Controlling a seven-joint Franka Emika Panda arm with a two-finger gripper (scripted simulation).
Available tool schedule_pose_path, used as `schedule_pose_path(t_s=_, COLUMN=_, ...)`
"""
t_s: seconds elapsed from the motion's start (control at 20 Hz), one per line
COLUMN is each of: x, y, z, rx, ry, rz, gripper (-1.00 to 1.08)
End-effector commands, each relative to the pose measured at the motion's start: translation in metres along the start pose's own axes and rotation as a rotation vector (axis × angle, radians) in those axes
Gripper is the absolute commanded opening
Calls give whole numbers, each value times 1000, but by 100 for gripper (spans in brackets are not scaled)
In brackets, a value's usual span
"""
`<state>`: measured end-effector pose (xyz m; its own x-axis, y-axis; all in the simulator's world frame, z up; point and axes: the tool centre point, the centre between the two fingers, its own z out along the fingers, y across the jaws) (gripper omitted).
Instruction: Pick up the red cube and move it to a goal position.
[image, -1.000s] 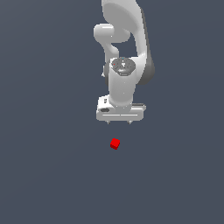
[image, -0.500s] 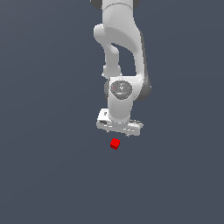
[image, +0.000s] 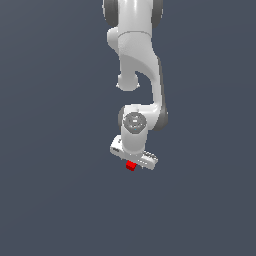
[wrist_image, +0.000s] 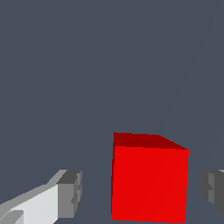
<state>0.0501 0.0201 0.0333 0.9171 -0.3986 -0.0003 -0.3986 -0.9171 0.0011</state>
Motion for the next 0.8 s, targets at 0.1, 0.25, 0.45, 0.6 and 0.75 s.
schedule_pose_path(t_s=0.1, x=6, y=0, z=12, rx=1, ry=1, rz=44, gripper=100)
schedule_pose_path(t_s=0.25, x=7, y=1, z=15, rx=1, ry=0, rz=54, gripper=100)
schedule_pose_path(t_s=0.45, x=7, y=1, z=13, rx=1, ry=0, rz=51, gripper=100)
schedule_pose_path(t_s=0.6, x=7, y=1, z=13, rx=1, ry=0, rz=51, gripper=-100)
schedule_pose_path(t_s=0.75, x=7, y=1, z=13, rx=1, ry=0, rz=51, gripper=-100)
